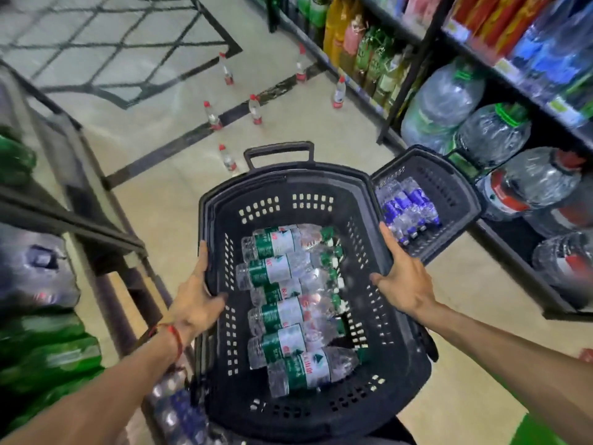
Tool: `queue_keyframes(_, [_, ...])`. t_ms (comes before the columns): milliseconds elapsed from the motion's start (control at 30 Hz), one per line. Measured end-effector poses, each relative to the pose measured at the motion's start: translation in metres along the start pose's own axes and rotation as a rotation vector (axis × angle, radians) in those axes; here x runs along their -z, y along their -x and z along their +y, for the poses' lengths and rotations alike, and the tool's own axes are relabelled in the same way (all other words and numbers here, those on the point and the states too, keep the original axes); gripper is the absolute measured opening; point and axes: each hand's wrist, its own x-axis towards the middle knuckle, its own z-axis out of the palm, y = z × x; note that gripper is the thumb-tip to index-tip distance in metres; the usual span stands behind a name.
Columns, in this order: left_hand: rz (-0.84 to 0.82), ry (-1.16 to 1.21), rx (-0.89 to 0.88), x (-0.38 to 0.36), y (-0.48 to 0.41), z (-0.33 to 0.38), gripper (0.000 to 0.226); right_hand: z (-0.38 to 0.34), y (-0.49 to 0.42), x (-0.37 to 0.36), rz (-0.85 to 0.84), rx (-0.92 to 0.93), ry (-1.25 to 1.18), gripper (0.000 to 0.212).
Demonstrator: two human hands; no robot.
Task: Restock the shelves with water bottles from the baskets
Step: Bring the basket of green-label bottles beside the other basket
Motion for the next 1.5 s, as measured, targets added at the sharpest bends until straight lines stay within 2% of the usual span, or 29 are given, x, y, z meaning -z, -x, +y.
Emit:
queue_keyframes(200, [0.066,-0.017,0.042,0.048,-0.087,0.062,0.115,-0.05,-0.116,0.038,-0.046,0.033,-0.026,0.114])
queue_keyframes(433, [0.041,0.002,-0.096,0.088,-0.227,0.115,0.116,-0.105,-0.229,0.083,0.02,-0.006,-0.005,0.115])
queue_keyframes(700, [-0.15,-0.152,-0.322,0.133,-0.385,0.199,0.119,-0.132,-0.287,0.094,0.163,-0.3,-0.085,0.12])
queue_keyframes(833, [-0.197,-0.276,-0.386,0.149,-0.441,0.251,0.123,-0.138,-0.3,0.087,0.212,-0.403,-0.22,0.119])
queue_keyframes(1000, [-0.251,-0.379,-0.465,0.136,-0.487,0.31,0.123,-0.123,-0.33,0.084,0.219,-0.516,-0.307,0.119])
queue_keyframes(1233, [-0.294,-0.474,-0.433,0.098,-0.538,0.367,0.123,-0.093,-0.39,0.084,0.221,-0.59,-0.379,0.116])
queue_keyframes(1500, [-0.427,-0.501,-0.458,0.044,-0.612,0.402,0.116,-0.079,-0.443,0.08,0.183,-0.777,-0.328,0.114])
